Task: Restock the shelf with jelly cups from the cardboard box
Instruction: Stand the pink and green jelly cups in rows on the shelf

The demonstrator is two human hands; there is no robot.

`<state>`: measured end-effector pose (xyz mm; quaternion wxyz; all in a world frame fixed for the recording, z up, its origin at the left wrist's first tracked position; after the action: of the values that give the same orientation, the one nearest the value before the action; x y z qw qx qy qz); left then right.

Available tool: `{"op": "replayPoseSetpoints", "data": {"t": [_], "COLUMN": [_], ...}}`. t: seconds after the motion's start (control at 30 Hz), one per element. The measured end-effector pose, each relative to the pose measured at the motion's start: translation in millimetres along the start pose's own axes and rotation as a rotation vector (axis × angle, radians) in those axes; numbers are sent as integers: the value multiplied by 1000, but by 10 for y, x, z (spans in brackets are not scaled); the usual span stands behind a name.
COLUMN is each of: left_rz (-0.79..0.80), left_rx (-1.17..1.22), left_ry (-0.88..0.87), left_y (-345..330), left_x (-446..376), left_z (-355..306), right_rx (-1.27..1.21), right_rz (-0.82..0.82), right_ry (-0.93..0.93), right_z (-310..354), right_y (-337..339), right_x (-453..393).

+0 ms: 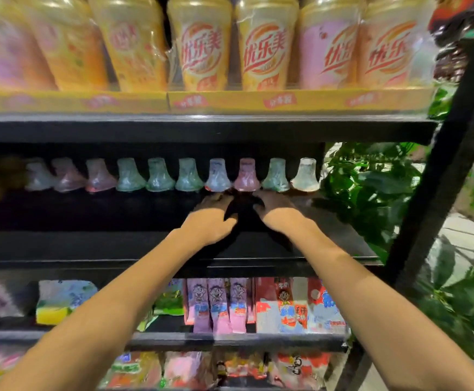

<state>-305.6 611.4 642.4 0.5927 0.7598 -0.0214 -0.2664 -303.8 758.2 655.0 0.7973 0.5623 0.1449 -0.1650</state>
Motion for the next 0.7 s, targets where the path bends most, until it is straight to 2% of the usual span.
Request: {"op": "replayPoseSetpoints", "data": {"t": [0.13, 0.2, 0.7], "left_rz": [-174, -210, -252], "left_rx": [48, 102, -135], "left_ry": [56, 93, 401], "left_y": [409, 574, 1575], "left_x": [602, 936, 2962], "left_z": [356, 551, 2070], "right_rx": [-88, -111, -210], "right_rz": [15, 40, 136], "right_ry": [140, 230, 594], "right_z": [705, 1091, 3533], "right_y": [-78, -114, -483], "right_x": [382, 599, 1786]}}
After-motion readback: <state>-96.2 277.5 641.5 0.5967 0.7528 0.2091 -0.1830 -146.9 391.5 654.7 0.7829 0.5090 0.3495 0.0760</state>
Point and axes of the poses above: each hand's wrist, its own x-axis away from the middle knuckle, its own y-axis out of the back of the hand, z = x × y, the point moved 10 cm from there along -x, towards the middle knuckle, and after that the axes turned 13 degrees about -z, right-handed, at the moved point
